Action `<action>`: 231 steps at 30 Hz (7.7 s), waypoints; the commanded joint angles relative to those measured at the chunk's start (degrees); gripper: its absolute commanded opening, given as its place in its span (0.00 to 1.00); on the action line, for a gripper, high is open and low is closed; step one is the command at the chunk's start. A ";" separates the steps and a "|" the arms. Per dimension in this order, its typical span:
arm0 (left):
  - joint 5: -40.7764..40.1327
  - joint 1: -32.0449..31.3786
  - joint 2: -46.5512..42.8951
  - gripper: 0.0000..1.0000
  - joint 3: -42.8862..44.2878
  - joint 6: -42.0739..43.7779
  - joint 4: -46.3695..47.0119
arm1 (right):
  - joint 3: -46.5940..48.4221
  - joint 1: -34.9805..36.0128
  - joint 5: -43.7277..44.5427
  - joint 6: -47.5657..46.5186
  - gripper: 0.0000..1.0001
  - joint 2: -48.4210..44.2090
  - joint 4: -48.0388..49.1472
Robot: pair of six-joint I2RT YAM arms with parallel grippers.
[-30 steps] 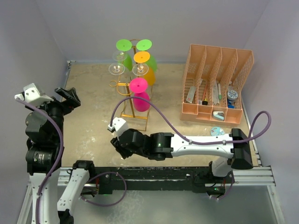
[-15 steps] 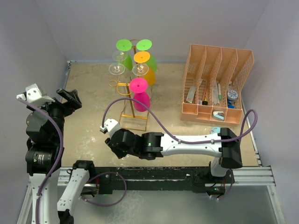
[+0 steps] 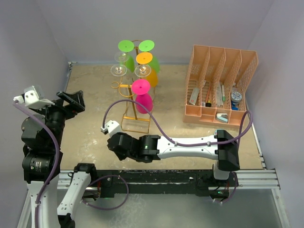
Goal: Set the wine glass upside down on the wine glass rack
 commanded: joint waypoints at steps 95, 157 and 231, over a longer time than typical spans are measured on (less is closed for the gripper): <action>11.17 0.14 -6.25 0.34 -9.58 -68.87 21.44 | -7.94 -0.27 11.55 -6.19 0.13 -13.87 83.72; 24.00 0.08 15.04 0.00 -19.72 14.52 40.16 | -33.01 -1.20 16.69 -0.46 0.66 -54.16 45.19; 40.78 -4.81 19.70 0.29 -34.04 20.85 63.71 | -34.46 -1.24 18.89 3.33 0.67 -53.53 46.23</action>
